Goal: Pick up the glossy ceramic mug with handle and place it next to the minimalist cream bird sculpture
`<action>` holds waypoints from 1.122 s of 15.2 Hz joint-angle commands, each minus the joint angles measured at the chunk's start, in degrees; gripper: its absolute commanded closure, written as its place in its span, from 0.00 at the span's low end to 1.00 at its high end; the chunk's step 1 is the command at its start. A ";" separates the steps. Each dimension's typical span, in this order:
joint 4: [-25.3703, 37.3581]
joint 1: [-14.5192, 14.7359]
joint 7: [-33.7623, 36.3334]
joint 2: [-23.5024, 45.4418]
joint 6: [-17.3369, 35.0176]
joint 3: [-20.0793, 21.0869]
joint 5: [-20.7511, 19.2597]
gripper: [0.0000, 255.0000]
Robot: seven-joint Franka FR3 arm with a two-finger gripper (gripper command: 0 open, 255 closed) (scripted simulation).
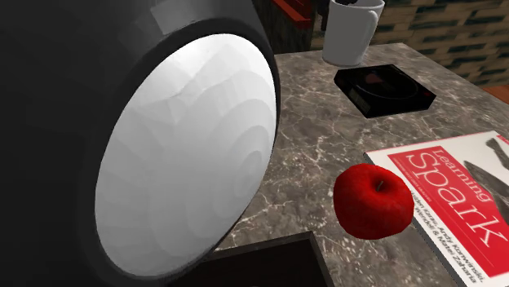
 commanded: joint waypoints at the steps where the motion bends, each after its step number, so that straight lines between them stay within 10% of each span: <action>1: 5.50 -0.58 -0.28 2.40 -3.12 -0.03 0.47 1.00; 3: 9.97 -1.11 -0.44 4.43 -5.55 -0.01 0.86 1.00; 8: -12.83 5.18 5.20 -11.20 1.47 1.23 -2.30 1.00; 17: -31.84 11.46 16.45 -27.34 3.79 6.64 -4.24 1.00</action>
